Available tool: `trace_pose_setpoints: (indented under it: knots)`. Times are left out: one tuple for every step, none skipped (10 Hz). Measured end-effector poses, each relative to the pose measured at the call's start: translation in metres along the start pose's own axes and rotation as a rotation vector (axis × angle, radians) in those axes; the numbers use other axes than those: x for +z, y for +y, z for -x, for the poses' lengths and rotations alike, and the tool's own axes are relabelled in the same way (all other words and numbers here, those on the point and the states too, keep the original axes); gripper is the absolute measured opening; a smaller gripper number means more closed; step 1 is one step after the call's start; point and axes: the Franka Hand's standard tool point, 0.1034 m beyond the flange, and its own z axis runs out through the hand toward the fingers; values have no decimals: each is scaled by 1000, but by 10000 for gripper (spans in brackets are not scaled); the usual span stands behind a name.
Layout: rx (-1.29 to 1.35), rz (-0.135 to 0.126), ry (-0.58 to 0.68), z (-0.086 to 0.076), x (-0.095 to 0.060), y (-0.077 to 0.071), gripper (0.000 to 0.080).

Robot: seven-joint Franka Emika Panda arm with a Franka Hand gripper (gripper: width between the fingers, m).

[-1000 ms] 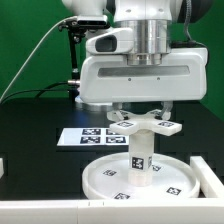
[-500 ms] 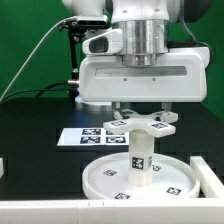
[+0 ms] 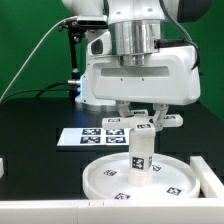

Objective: Assemble round table

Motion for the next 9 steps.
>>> trace_pose_setpoints:
  knots:
    - [-3, 1, 0, 0, 1, 0, 523]
    - [-6, 1, -1, 0, 1, 0, 609]
    - [-6, 1, -1, 0, 1, 0, 609]
    - [-25, 1, -1, 0, -1, 0, 642]
    - [-78, -7, 0, -3, -7, -1, 647]
    - [-82, -14, -3, -3, -15, -4, 647]
    - [-113, -21, -14, -2, -26, -8, 649]
    - [-241, -21, -11, 0, -32, -13, 649]
    - [-359, -23, -11, 4, -33, -16, 649]
